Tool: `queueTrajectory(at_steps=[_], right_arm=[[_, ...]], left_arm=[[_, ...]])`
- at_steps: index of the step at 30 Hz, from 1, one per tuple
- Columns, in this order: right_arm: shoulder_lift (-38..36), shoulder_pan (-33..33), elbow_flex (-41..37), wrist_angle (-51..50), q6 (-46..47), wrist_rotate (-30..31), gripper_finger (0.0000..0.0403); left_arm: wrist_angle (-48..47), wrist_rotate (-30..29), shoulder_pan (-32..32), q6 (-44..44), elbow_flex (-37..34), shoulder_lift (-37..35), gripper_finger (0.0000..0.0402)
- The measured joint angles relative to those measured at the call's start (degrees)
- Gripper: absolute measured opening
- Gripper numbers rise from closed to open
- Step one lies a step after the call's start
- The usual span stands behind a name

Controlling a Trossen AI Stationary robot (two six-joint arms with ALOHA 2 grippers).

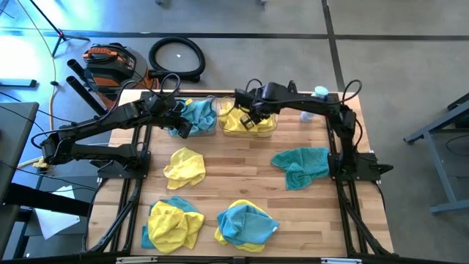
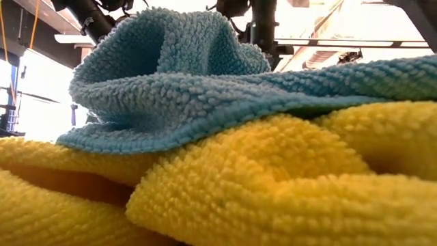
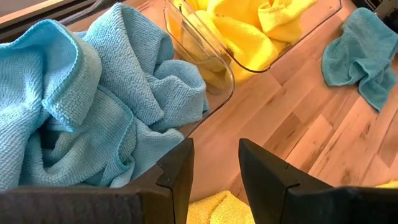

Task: Sort microfiber towel by color & place in baskets
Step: Put the blue towel into the left transparent bin

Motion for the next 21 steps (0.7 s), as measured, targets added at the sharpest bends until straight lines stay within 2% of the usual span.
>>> queueTrajectory(at_steps=[6, 9, 13, 17, 21], right_arm=[[-5.0, 5.2, -10.3, 4.1, 0.5, -0.4, 0.0015], [-10.3, 8.0, -19.5, 10.0, 2.8, -1.6, 0.0019], [-20.6, 11.2, -33.8, 18.3, 7.1, -4.4, 0.0016], [-32.4, 14.2, -46.8, 24.7, 13.4, -4.5, 0.0003], [-42.7, 17.1, -55.6, 26.5, 19.4, -4.5, 0.0006]], left_arm=[[0.0, 0.0, -0.2, -2.5, 0.0, 0.0, 0.0117], [-0.5, 0.0, -1.1, -5.6, 0.0, 0.0, 0.0117], [-0.4, -0.3, -5.5, -10.4, 0.0, 0.0, 0.0117], [-0.2, -4.6, -11.9, -18.4, 0.0, 0.0, 0.0117], [0.4, -8.6, -18.7, -26.9, 0.9, 1.6, 0.0117]])
